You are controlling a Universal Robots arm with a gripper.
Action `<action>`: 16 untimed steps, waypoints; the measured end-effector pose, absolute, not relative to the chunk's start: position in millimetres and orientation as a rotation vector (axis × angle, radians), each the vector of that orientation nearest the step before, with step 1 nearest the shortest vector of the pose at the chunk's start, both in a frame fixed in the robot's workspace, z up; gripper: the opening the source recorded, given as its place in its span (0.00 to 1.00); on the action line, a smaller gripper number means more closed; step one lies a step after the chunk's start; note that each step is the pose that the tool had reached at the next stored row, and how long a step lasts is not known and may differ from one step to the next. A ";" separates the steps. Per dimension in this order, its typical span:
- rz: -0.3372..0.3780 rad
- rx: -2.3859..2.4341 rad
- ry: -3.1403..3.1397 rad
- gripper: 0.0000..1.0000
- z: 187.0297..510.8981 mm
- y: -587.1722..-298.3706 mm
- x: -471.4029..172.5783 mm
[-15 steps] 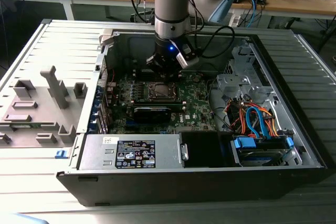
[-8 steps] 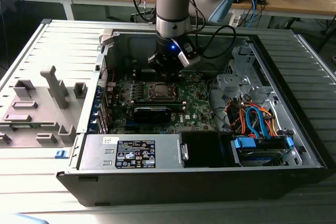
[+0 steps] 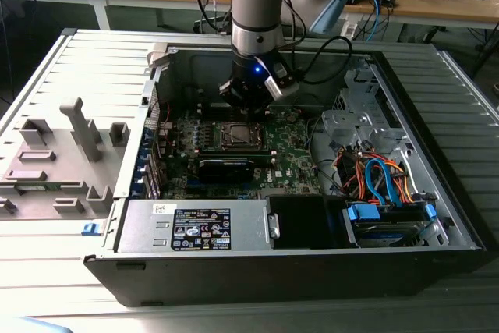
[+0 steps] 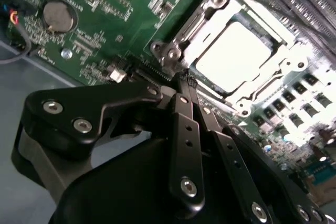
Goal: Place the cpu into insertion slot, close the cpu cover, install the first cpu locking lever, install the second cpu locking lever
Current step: 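Install the first cpu locking lever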
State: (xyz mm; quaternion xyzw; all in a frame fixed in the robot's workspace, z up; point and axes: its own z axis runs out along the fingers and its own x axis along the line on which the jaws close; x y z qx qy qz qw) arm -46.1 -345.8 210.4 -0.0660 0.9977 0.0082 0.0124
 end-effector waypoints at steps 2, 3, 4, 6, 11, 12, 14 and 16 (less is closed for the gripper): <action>0.025 -0.206 3.110 0.11 210.4 -352.5 -46.0; 0.025 -0.205 3.110 0.11 210.4 -357.5 -46.1; 0.025 -0.197 3.110 0.11 210.0 -360.8 -46.0; 0.023 -0.164 3.112 0.11 208.9 -361.5 -46.1; 0.000 -0.120 3.115 0.11 208.2 -363.3 -46.0; -0.010 -0.118 3.115 0.11 208.2 -364.3 -46.0; -0.025 -0.116 3.115 0.11 219.5 -372.9 -46.0; -0.025 -0.116 3.115 0.11 228.8 -373.9 -46.1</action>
